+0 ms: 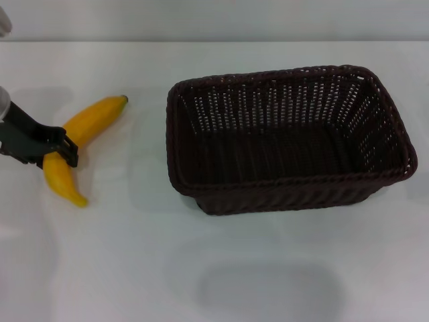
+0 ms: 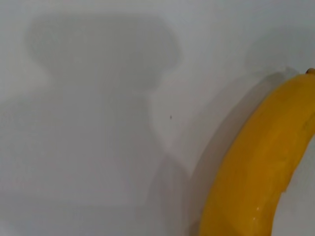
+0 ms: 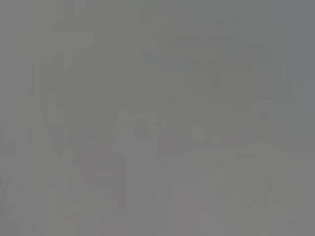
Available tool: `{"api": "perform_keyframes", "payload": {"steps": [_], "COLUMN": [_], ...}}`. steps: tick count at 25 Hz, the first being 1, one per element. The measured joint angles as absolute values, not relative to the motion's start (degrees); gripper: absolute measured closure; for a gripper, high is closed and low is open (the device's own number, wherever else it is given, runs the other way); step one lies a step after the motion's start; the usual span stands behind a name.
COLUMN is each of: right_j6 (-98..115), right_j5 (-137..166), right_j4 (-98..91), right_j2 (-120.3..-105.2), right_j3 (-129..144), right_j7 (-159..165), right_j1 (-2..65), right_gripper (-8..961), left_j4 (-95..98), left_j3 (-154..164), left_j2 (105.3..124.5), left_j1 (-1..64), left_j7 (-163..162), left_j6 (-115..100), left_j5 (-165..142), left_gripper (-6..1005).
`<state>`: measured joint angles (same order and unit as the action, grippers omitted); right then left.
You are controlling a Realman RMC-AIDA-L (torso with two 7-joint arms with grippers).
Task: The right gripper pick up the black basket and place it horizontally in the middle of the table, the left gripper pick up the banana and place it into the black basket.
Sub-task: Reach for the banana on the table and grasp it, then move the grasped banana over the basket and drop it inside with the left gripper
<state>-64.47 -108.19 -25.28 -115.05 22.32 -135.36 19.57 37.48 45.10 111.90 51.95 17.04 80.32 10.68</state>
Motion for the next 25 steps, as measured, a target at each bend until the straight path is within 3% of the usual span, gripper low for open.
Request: {"api": "perform_keyframes", "payload": {"steps": [5, 12, 17, 25], "right_j6": [-64.50, -64.81, -65.22, -66.17], "right_j5": [-108.19, -108.19, -108.19, -108.19], "right_j4": [-25.28, -25.33, -25.41, -25.40], "right_j2": [-115.04, -114.97, -114.96, -114.97], "right_j3": [22.32, 22.32, 22.33, 22.34], "right_j7": [-135.36, -135.13, -134.74, -134.67], "right_j1": [19.50, 19.49, 19.77, 19.84], "right_gripper": [245, 245, 245, 245], "left_j4": [42.62, 62.70, 66.87, 63.65], "left_j3": [44.80, 44.89, 45.53, 51.03], "left_j2": [111.77, 111.31, 111.12, 113.10], "left_j1": [52.02, 50.00, 53.05, 57.28], "left_j7": [17.50, 24.34, 30.86, 36.56], "left_j6": [80.80, 91.27, 102.44, 102.82], "left_j5": [11.36, 24.38, 32.28, 36.52], "left_gripper": [486, 477, 471, 461]}}
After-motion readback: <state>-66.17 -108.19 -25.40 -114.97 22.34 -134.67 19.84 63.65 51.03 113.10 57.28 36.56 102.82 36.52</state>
